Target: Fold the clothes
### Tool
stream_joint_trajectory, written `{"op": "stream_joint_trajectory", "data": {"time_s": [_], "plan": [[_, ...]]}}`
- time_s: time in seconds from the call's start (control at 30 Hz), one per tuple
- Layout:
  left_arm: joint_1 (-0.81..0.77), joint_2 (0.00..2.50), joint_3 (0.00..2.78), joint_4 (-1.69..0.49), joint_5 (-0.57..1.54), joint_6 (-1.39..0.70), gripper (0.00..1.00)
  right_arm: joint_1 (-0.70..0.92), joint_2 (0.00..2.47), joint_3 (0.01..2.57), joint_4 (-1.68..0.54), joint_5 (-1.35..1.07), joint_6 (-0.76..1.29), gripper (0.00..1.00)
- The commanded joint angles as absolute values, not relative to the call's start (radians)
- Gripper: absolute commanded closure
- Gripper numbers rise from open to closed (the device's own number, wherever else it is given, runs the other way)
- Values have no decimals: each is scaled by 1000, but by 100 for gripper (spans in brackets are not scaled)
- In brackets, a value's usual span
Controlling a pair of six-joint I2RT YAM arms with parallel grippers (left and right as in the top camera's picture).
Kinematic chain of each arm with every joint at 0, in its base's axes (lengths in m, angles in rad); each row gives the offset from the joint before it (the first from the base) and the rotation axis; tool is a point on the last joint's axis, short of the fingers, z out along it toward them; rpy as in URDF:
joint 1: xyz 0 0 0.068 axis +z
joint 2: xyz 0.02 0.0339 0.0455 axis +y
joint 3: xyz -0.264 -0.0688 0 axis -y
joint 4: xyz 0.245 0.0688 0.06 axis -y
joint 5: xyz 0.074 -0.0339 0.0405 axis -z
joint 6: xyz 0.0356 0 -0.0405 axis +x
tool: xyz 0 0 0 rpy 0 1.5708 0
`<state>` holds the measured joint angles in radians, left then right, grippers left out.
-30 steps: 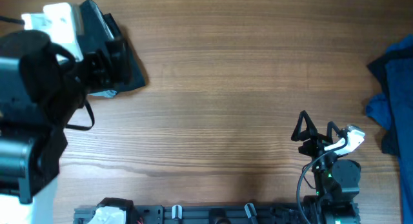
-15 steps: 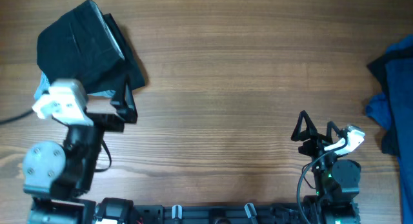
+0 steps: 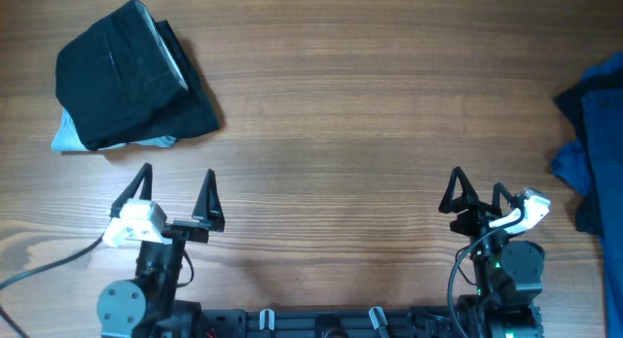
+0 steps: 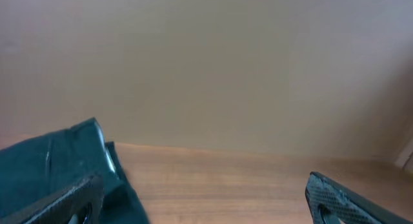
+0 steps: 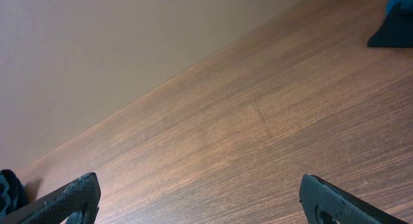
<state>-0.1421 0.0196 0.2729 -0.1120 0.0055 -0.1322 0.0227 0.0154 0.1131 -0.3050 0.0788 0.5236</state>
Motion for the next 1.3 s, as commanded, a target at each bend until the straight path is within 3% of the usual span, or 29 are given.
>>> {"op": "stream_joint_trajectory", "data": {"time_s": [0.0, 0.27, 0.37, 1.27], "plan": [[-134, 2, 181, -6, 17, -113, 0, 19, 4, 113, -300, 66, 531, 0], [-134, 2, 6, 0, 17, -113, 0, 19, 4, 113, -300, 66, 531, 0], [-134, 2, 6, -76, 17, -112, 0, 19, 4, 113, -300, 66, 531, 0], [-134, 3, 6, -75, 17, -112, 0, 19, 4, 113, -300, 66, 531, 0]]}}
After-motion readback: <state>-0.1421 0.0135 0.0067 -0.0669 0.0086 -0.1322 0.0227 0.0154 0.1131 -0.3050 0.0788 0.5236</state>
